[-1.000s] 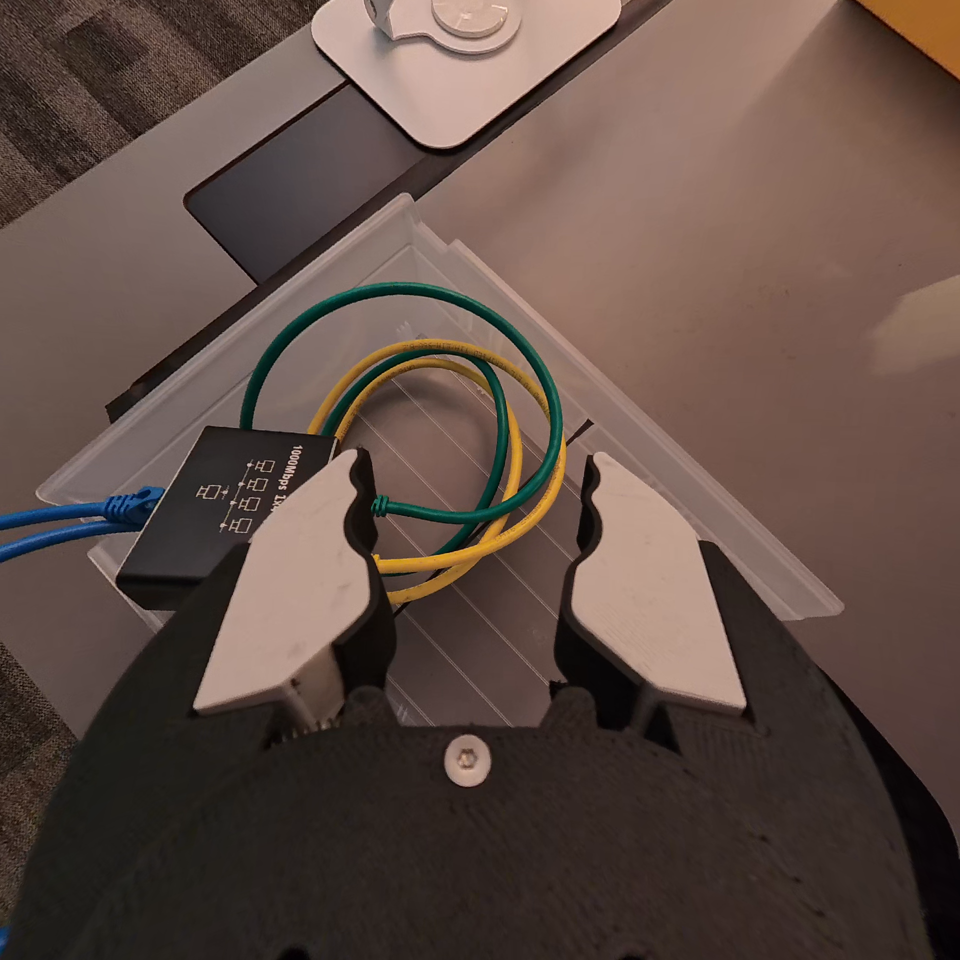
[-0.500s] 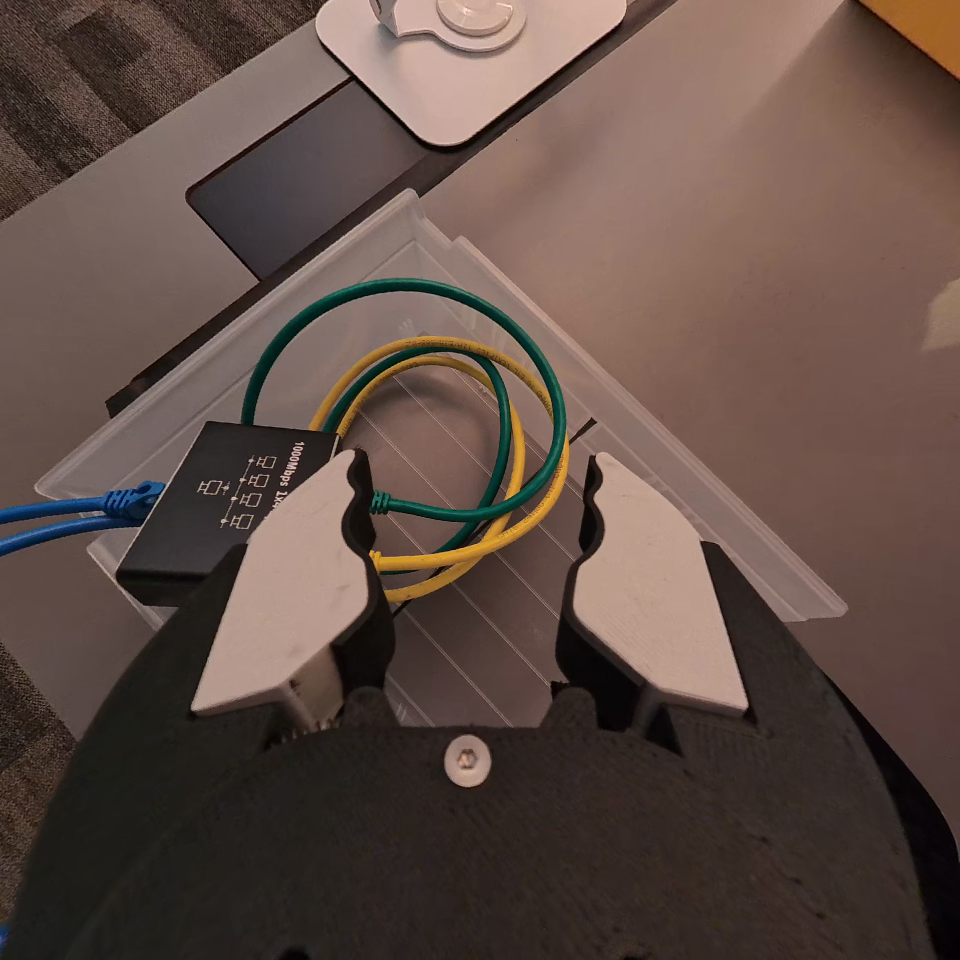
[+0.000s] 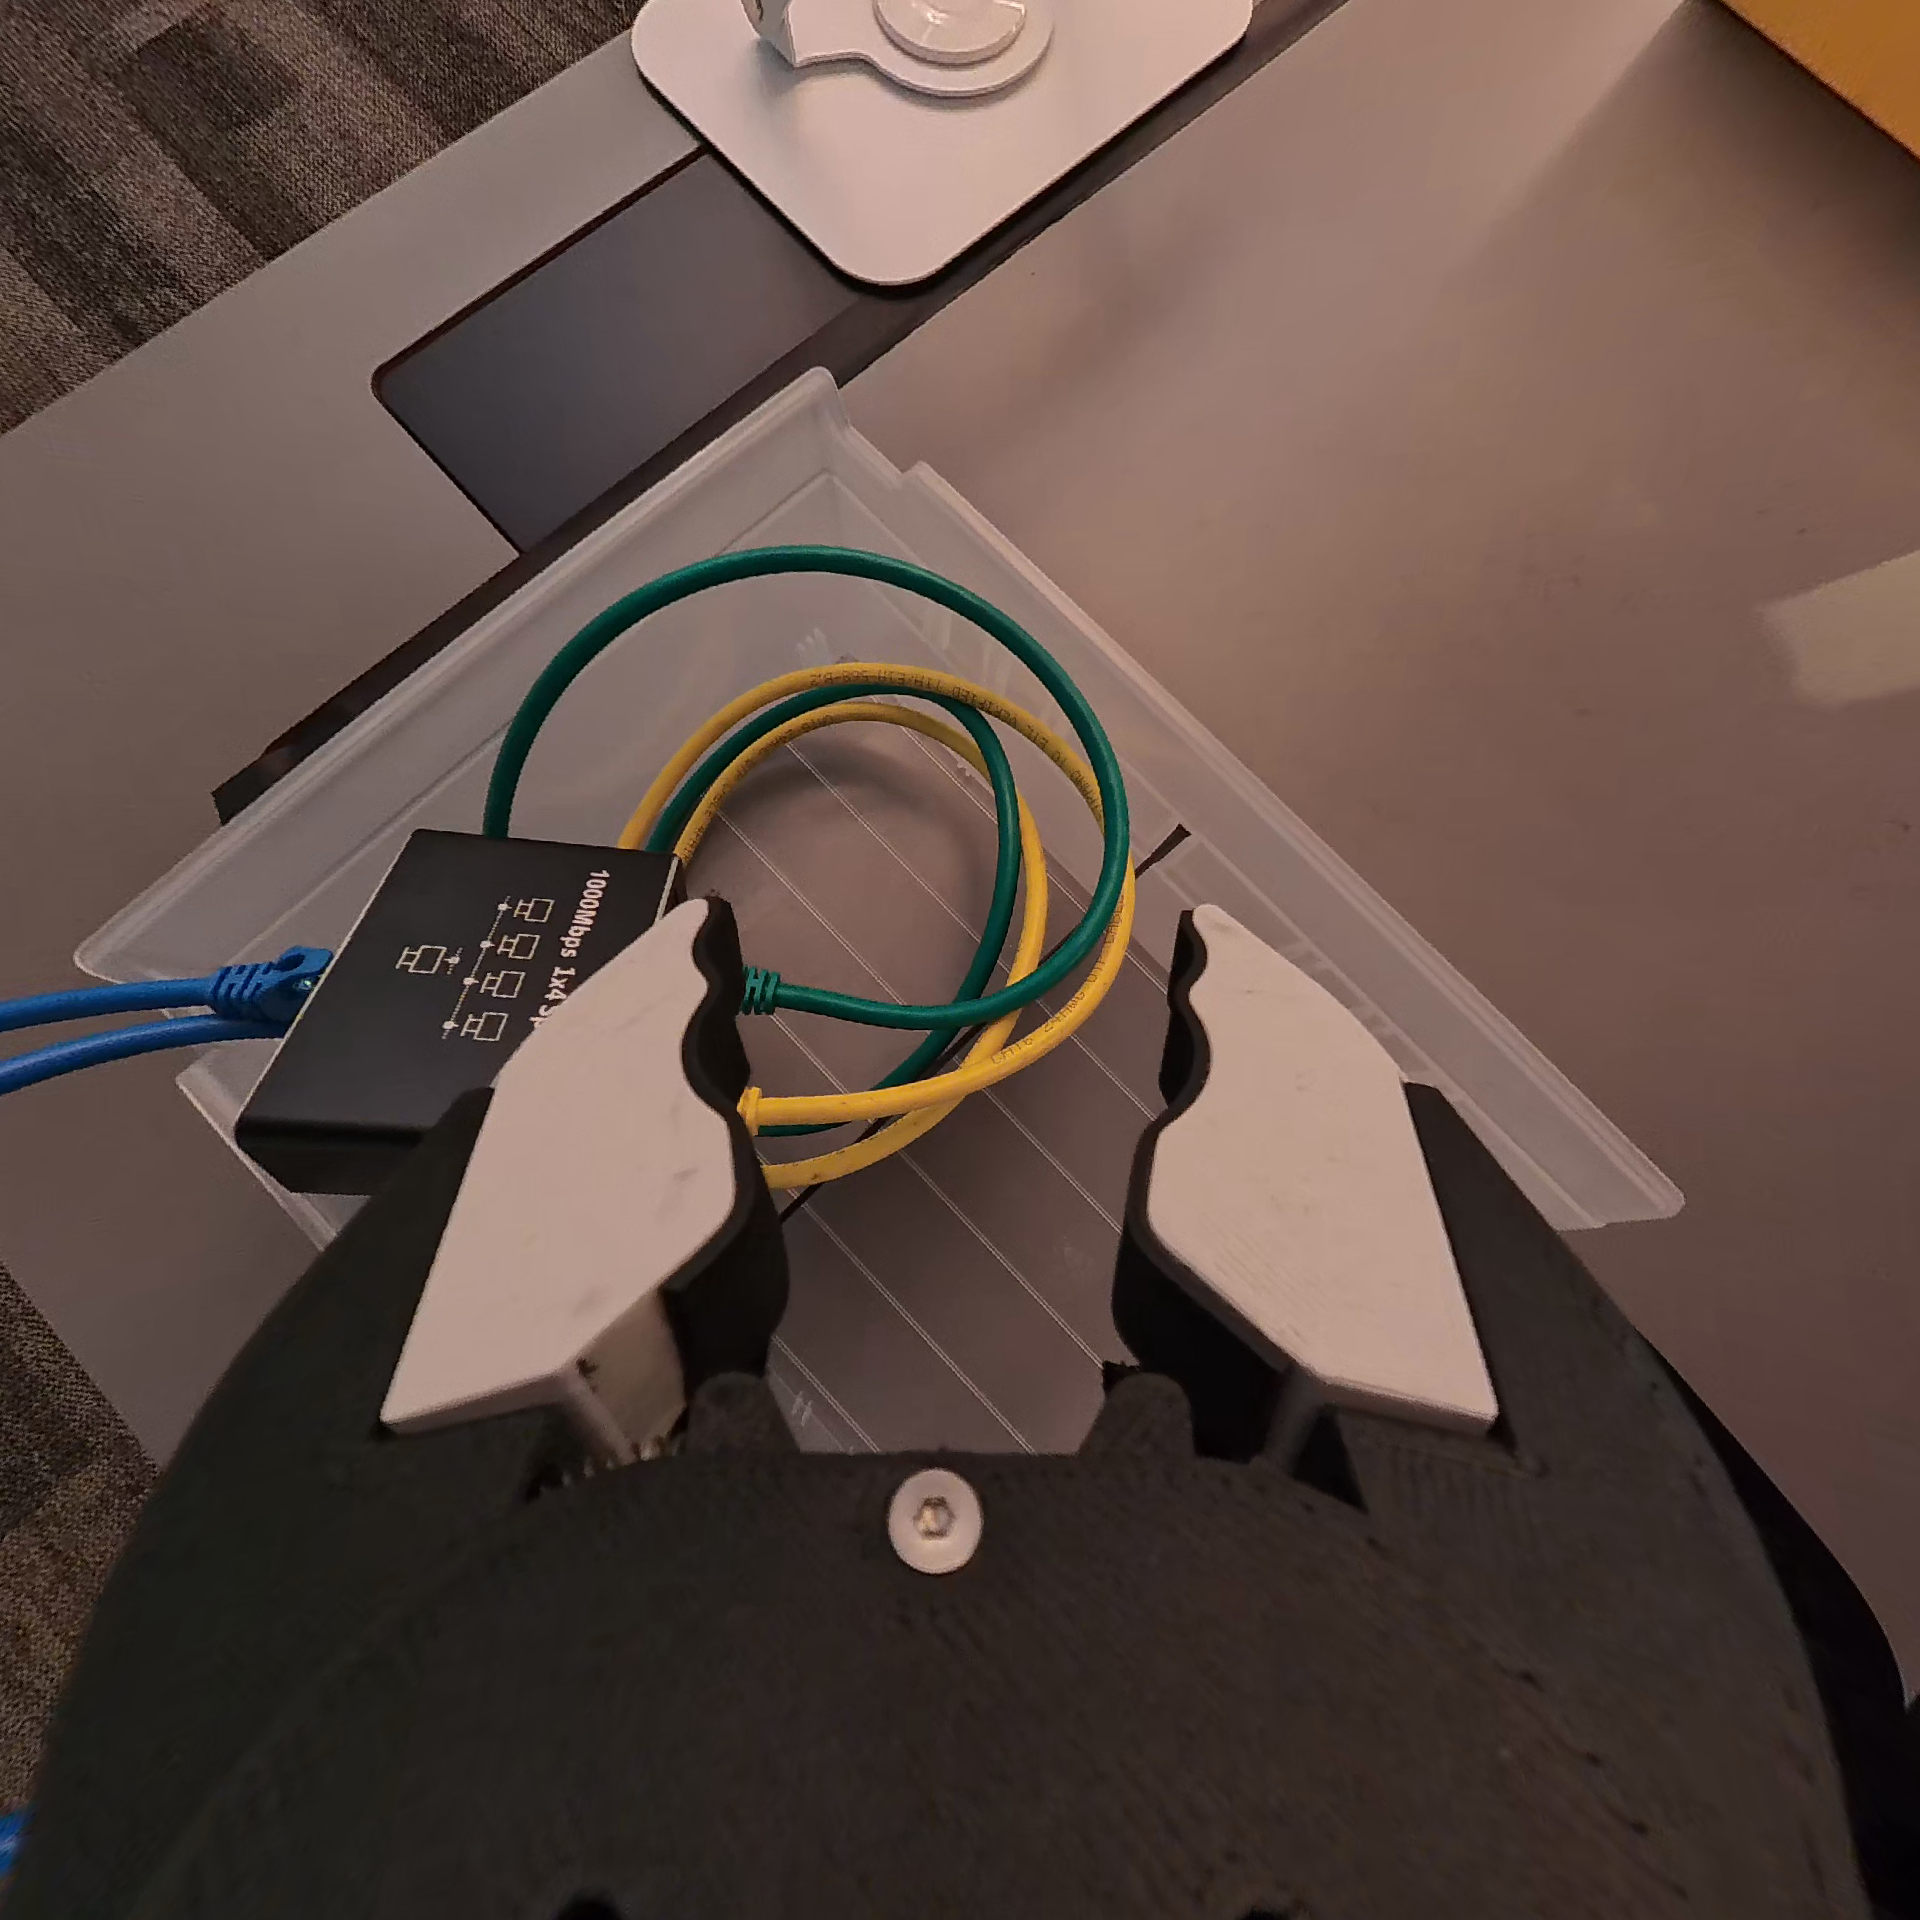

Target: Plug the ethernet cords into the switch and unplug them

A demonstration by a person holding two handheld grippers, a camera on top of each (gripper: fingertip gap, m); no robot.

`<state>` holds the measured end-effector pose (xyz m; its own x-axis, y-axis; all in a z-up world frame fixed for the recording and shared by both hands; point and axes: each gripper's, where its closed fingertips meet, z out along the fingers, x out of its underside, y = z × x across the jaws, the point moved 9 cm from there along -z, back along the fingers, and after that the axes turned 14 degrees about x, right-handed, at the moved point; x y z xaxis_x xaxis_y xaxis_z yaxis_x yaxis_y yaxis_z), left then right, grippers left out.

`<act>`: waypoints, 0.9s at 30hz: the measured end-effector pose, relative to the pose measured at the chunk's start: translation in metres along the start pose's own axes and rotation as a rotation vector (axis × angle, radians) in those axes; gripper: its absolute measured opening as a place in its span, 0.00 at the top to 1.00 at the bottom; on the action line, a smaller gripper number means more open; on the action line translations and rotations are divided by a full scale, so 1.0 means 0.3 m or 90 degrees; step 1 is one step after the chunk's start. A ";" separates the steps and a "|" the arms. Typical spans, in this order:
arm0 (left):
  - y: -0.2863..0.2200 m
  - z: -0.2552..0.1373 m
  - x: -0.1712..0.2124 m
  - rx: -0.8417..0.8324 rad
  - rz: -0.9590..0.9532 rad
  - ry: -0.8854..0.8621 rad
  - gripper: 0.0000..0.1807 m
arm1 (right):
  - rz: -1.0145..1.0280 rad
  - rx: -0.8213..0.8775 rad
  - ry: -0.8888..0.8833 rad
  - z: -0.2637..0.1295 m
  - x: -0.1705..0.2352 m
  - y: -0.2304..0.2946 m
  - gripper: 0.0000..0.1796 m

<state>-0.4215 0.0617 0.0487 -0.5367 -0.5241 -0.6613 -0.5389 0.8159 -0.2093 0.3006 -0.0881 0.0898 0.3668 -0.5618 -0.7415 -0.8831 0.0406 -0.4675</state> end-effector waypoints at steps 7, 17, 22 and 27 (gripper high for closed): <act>0.006 -0.002 0.007 0.001 -0.005 0.000 0.56 | -0.097 -0.028 -0.039 0.002 -0.004 0.050 0.72; 0.007 0.006 0.015 0.005 -0.008 0.006 0.56 | -0.139 -0.102 -0.014 0.015 0.005 0.109 0.73; 0.009 0.000 0.014 0.003 -0.009 0.003 0.56 | -0.131 -0.104 -0.028 0.006 0.005 0.103 0.73; 0.021 -0.016 0.005 -0.013 -0.012 -0.018 0.56 | -0.137 -0.093 0.012 0.025 0.024 0.101 0.73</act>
<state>-0.4288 0.0648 0.0498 -0.5081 -0.5323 -0.6771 -0.5625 0.8004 -0.2071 0.2787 -0.0848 0.0667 0.5465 -0.5605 -0.6222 -0.8185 -0.2002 -0.5385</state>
